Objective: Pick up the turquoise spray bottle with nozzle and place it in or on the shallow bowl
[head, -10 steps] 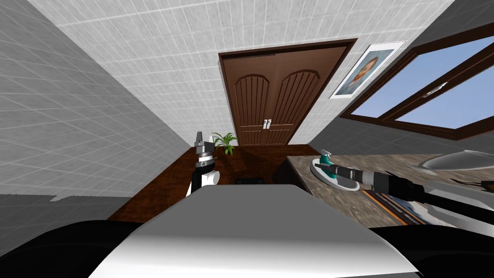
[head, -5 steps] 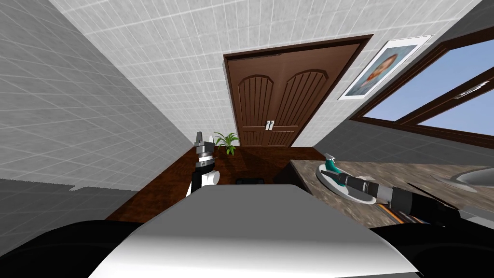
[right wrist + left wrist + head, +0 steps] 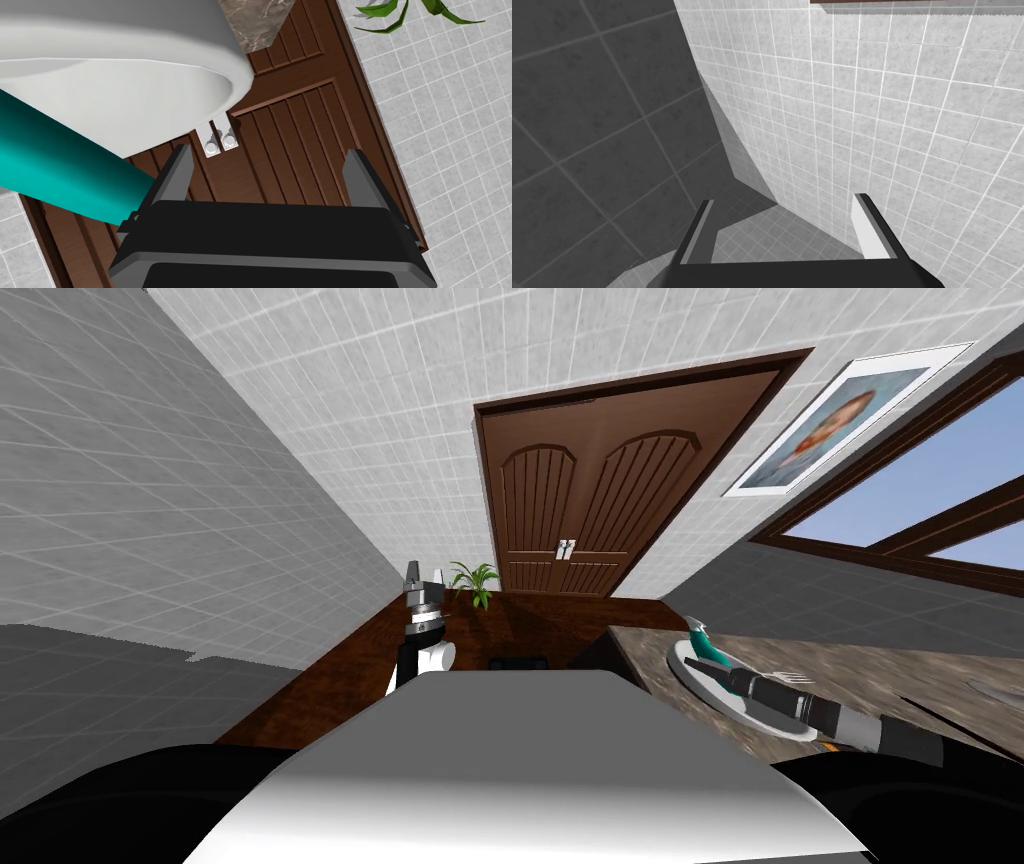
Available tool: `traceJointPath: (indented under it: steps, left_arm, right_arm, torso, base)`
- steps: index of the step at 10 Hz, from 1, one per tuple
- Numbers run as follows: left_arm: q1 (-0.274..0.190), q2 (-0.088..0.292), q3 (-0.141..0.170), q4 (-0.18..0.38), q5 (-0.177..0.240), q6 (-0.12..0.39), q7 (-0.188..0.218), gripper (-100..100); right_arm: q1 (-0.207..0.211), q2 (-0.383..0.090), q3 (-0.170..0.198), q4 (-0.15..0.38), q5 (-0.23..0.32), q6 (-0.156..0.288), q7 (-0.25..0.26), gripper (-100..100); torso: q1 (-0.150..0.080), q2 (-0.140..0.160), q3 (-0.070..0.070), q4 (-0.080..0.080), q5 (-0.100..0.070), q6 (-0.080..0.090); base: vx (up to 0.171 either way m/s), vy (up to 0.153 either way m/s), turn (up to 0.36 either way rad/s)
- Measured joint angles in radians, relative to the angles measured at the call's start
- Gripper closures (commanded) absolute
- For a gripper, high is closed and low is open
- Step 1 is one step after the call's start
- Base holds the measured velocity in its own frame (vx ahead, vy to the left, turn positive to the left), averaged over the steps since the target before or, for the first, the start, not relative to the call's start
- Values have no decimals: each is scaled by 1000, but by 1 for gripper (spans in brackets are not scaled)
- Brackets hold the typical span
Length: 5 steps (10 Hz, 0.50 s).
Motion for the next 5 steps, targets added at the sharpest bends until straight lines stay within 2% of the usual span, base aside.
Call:
traceJointPath:
  steps: [1, 2, 3, 4, 5]
  left_arm:
    - [0, 0, 0, 0, 0, 0, 0, 0]
    - [0, 0, 0, 0, 0, 0, 0, 0]
    - [0, 0, 0, 0, 0, 0, 0, 0]
    - [0, 0, 0, 0, 0, 0, 0, 0]
    - [0, 0, 0, 0, 0, 0, 0, 0]
  right_arm:
    - [49, 26, -42, -15, -7, -12, 8, -100]
    - [81, 45, -73, -3, -4, -25, 10, -100]
    - [112, 49, -88, 7, -3, -32, 6, -100]
    - [145, 52, -97, -4, -4, -27, 8, -100]
    - [148, 86, -107, 43, 7, -56, 27, -100]
  torso:
    - [0, 1, 0, 0, 0, 1]
    - [0, 4, 2, 1, 0, 1]
    - [0, 5, 3, 1, 0, 1]
    - [0, 6, 3, 1, 0, 1]
    - [-1, 2, 1, 0, 0, 0]
  base:
    - [21, -10, -19]
    - [0, 0, 0]
    - [-10, -1, 0]
    - [80, -2, 304]
    - [103, -25, 206]
